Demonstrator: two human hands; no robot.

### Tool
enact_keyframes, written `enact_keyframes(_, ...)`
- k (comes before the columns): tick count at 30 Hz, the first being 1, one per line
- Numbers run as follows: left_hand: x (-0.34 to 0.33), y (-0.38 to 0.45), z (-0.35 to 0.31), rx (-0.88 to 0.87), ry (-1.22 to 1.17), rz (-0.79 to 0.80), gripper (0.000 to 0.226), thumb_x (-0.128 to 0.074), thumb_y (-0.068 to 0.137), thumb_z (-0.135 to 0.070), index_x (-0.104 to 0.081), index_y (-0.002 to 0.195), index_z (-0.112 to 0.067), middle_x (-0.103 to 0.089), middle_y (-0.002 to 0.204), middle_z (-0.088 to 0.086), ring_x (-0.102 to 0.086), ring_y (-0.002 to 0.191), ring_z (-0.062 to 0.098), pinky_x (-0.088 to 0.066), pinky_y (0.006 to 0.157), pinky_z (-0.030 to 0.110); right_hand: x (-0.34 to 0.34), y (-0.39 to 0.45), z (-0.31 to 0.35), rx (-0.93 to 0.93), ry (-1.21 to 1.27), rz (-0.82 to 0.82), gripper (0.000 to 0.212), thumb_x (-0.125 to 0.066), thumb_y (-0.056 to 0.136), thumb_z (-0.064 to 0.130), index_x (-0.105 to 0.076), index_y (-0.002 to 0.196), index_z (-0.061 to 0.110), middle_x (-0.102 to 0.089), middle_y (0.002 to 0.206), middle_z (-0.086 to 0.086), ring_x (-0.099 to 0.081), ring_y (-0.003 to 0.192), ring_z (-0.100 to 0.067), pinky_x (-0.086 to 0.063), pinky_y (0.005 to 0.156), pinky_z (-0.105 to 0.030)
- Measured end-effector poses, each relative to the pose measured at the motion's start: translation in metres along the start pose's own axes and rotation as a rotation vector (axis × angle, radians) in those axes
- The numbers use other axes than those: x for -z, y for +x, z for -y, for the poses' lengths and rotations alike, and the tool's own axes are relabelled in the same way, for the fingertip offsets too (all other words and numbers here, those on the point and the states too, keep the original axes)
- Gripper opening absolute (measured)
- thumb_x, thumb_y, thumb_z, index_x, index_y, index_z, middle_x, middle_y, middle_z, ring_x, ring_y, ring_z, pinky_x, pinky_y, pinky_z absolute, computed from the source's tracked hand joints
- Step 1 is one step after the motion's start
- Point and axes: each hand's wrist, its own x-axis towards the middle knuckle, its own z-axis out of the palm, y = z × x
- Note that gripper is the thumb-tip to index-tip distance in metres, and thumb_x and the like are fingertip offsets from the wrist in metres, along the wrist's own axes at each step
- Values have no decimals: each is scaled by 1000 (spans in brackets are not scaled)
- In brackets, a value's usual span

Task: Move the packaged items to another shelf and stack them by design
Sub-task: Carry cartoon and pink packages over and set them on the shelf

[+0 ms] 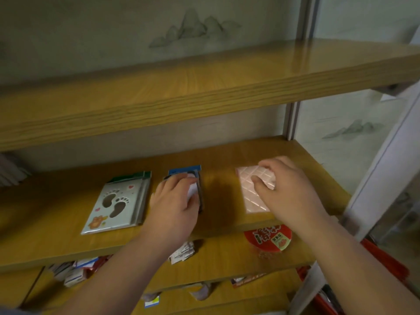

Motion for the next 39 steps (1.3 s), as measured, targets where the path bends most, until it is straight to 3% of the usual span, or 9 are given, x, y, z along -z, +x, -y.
enact_keyframes(4,20,-3,13,53,80,-20,47,-54,98,-32,-48,144,-25,-37,158,-3,-28,147,21,-25,118,45,-14,4,27,106,-26,28,46,-60,92,43,-57,134,24,-50,131,7,-45,125,-15,-40,102,-30)
enact_keyframes(8,47,-18,38,89,161,-49,56,-60,95,-32,-45,148,-20,-38,158,2,-28,148,23,-27,118,46,-31,5,55,165,7,73,50,-60,93,44,-52,139,26,-48,139,6,-44,130,-14,-36,102,-27)
enact_keyframes(15,87,-51,81,170,218,-131,58,-62,93,-31,-45,148,-18,-41,156,2,-30,147,25,-28,119,45,-66,-4,110,293,37,175,48,-65,91,35,-57,135,17,-54,133,0,-53,121,-20,-39,100,-28)
enact_keyframes(20,114,-79,117,233,229,-173,60,-58,94,-40,-40,150,-26,-37,159,-3,-22,150,23,-23,118,45,-86,-14,157,312,80,168,51,-69,87,36,-57,134,17,-53,130,0,-54,117,-23,-46,99,-37)
enact_keyframes(22,128,-94,137,249,222,-180,61,-57,94,-41,-39,151,-26,-36,159,-2,-21,150,23,-23,118,46,-96,-21,180,335,76,175,52,-67,88,40,-56,135,21,-52,132,4,-53,120,-20,-46,101,-39)
enact_keyframes(28,182,-151,205,279,156,-260,60,-62,92,-35,-45,147,-22,-47,147,-1,-33,139,21,-30,113,38,-135,-63,261,330,66,203,51,-67,88,39,-56,133,18,-52,132,2,-52,120,-19,-41,96,-31)
enact_keyframes(31,211,-186,242,305,110,-315,57,-63,91,-33,-48,145,-21,-50,142,-2,-37,135,20,-32,111,35,-156,-89,306,354,67,226,51,-66,89,39,-55,135,18,-52,136,2,-50,125,-20,-41,102,-34)
enact_keyframes(35,255,-244,300,323,104,-342,55,-59,93,-40,-44,146,-29,-45,143,-12,-31,137,11,-27,108,24,-186,-124,376,372,45,253,55,-63,90,46,-51,139,25,-51,138,7,-49,126,-16,-43,104,-36)
enact_keyframes(39,303,-297,361,394,126,-380,56,-53,91,-46,-43,145,-33,-42,141,-20,-29,138,5,-29,109,28,-221,-162,452,444,94,282,52,-65,89,43,-54,137,23,-54,133,7,-53,122,-16,-46,101,-36)
